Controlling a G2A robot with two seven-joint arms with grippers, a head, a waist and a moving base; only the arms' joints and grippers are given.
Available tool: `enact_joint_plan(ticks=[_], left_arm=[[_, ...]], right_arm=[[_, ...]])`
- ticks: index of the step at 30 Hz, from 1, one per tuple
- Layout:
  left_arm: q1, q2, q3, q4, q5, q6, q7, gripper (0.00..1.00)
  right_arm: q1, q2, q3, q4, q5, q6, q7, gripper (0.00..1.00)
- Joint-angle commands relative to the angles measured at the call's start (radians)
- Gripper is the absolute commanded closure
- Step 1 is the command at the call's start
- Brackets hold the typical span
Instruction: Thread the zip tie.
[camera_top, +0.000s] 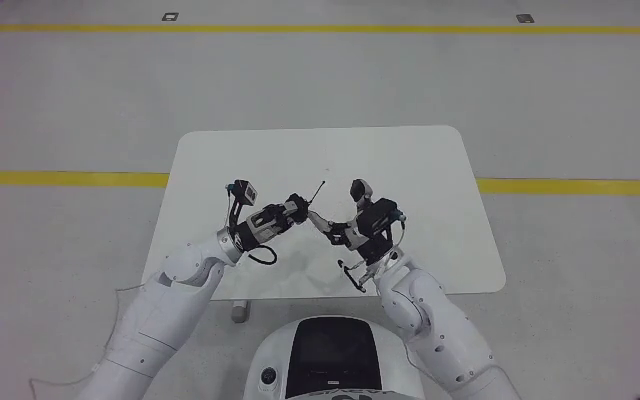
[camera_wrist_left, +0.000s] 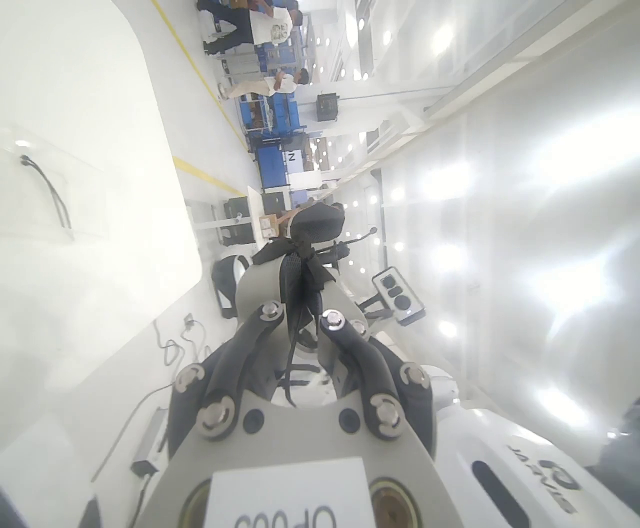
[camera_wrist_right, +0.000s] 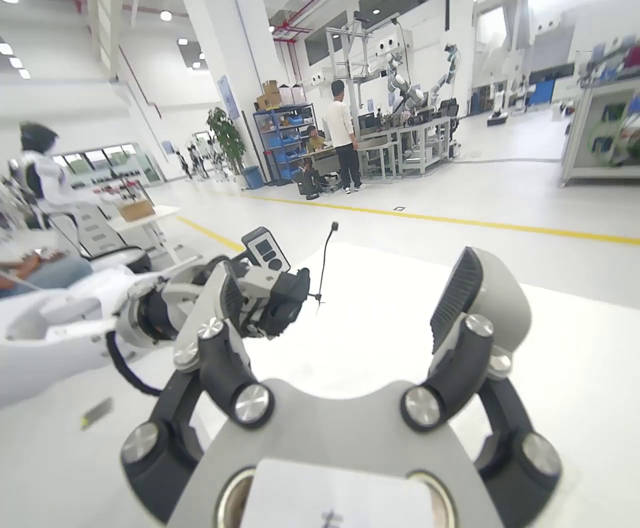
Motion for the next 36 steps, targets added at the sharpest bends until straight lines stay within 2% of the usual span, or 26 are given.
enact_joint_plan(ticks=[1, 4, 7, 12, 14, 17, 20, 22, 23, 24, 31, 32, 36], left_arm=[[0.002, 0.003, -0.013, 0.002, -0.077, 0.061, -0.048, 1.0], [0.003, 0.006, -0.026, 0.004, -0.127, 0.112, -0.074, 1.0], [0.0, 0.007, -0.032, 0.007, -0.114, 0.101, -0.067, 1.0], [0.0, 0.007, -0.032, 0.007, -0.114, 0.101, -0.067, 1.0], [0.005, 0.003, -0.028, 0.009, -0.181, 0.14, -0.047, 1.0], [0.004, -0.001, -0.031, 0.021, -0.302, 0.214, -0.074, 1.0], [0.002, -0.002, -0.036, 0.033, -0.397, 0.287, -0.108, 1.0], [-0.002, -0.002, -0.035, 0.043, -0.429, 0.34, -0.12, 1.0], [-0.008, -0.001, -0.033, 0.047, -0.417, 0.361, -0.114, 1.0], [-0.018, 0.001, -0.036, 0.044, -0.366, 0.337, -0.1, 1.0], [-0.016, 0.001, -0.036, 0.045, -0.371, 0.338, -0.094, 1.0], [-0.012, -0.002, -0.032, 0.043, -0.411, 0.358, -0.077, 1.0], [-0.01, -0.01, -0.031, 0.051, -0.586, 0.469, -0.089, 1.0]], right_arm=[[0.0, 0.008, 0.009, 0.0, -0.133, -0.007, -0.013, 0.0], [-0.003, 0.015, 0.016, 0.007, -0.235, 0.027, -0.036, 0.0], [0.009, 0.024, 0.008, 0.017, -0.235, 0.057, -0.044, 0.0], [0.009, 0.024, 0.008, 0.017, -0.235, 0.057, -0.044, 0.0], [0.016, 0.027, 0.008, 0.021, -0.235, 0.057, -0.037, 0.0], [0.035, 0.042, -0.005, 0.042, -0.235, 0.064, -0.035, 0.0], [0.069, 0.07, -0.036, 0.058, -0.235, 0.08, -0.028, 0.0], [0.098, 0.095, -0.073, 0.075, -0.235, 0.095, -0.024, 0.0], [0.117, 0.108, -0.091, 0.083, -0.235, 0.1, -0.013, 0.0], [0.133, 0.121, -0.107, 0.089, -0.235, 0.13, -0.006, 0.0], [0.133, 0.121, -0.107, 0.089, -0.235, 0.13, -0.005, 0.0], [0.135, 0.122, -0.107, 0.088, -0.235, 0.128, -0.003, 0.0], [0.148, 0.126, -0.123, 0.095, -0.235, 0.128, -0.019, 0.0]])
